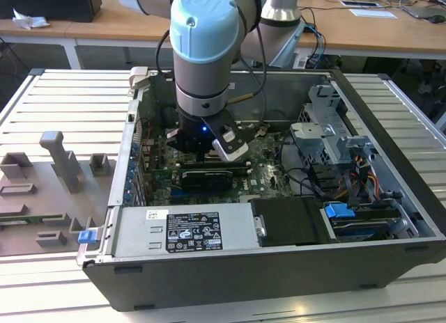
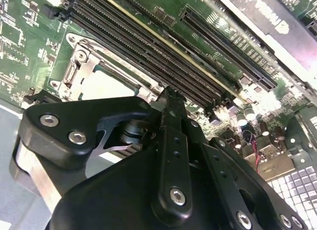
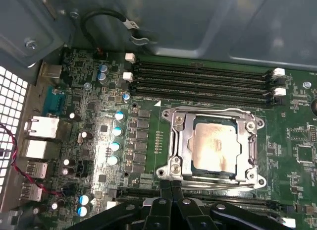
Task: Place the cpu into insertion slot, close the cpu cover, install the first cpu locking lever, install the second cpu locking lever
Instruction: 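Install the second cpu locking lever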
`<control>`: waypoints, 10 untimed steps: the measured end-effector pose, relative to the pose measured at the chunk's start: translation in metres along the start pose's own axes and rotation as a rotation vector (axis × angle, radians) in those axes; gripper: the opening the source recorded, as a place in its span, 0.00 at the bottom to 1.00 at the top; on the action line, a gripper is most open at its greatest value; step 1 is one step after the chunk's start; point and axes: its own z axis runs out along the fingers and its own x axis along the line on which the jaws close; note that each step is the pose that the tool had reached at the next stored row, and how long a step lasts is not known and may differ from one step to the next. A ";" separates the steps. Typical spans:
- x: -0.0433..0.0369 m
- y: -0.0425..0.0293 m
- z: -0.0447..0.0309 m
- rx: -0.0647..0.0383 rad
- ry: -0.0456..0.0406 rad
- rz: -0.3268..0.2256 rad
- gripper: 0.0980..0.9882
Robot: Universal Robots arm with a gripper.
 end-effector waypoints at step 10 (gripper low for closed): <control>0.0000 -0.0002 0.0009 -0.006 -0.0006 0.000 0.01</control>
